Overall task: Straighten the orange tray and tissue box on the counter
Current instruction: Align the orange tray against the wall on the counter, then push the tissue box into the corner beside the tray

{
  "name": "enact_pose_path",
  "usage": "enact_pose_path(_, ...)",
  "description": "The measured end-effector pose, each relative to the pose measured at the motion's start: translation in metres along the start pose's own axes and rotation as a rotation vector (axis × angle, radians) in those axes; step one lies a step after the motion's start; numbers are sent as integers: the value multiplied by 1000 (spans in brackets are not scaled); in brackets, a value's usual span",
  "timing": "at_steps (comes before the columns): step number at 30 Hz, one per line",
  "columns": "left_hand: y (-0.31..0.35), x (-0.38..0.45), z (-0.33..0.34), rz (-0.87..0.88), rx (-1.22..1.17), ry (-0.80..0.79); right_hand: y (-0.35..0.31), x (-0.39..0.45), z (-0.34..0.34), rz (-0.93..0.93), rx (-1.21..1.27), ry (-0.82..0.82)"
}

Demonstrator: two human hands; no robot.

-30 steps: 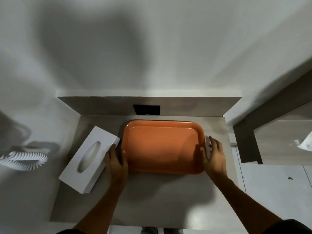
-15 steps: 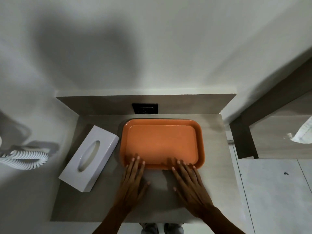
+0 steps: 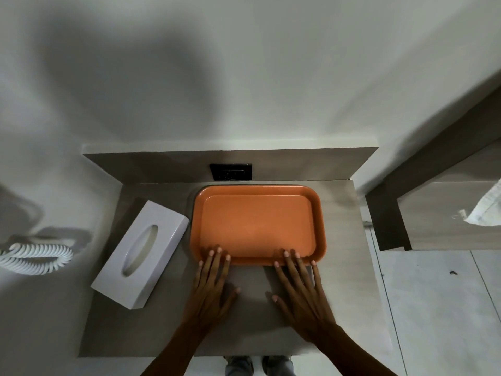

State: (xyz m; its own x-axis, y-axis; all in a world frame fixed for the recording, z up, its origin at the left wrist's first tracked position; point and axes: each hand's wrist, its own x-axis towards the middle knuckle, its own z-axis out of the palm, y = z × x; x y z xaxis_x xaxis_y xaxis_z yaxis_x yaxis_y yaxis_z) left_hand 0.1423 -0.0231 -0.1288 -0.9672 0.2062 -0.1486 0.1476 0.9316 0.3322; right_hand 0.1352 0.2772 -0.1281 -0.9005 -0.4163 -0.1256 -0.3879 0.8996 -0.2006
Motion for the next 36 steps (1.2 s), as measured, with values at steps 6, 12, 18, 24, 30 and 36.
enact_pose_path(6, -2, 22, -7, -2, 37, 32, 10, 23, -7, 1, -30, -58)
enact_pose_path(12, -1, 21, -6, -6, 45, 31, 13, 23, -5, -15, -50, -81)
enact_pose_path(18, -13, 18, -19, -4, 14, 75, -8, 34, -21, -133, 5, -43)
enact_pose_path(24, -40, 15, -61, -79, 45, 176, -66, 76, -42, -191, 144, -15)
enact_pose_path(30, -98, -1, -101, -162, 109, 216, -123, 107, -33, -301, 182, -11)
enact_pose_path(36, -153, -23, -114, -380, -14, 156, -178, 112, -10, -349, 200, -4)
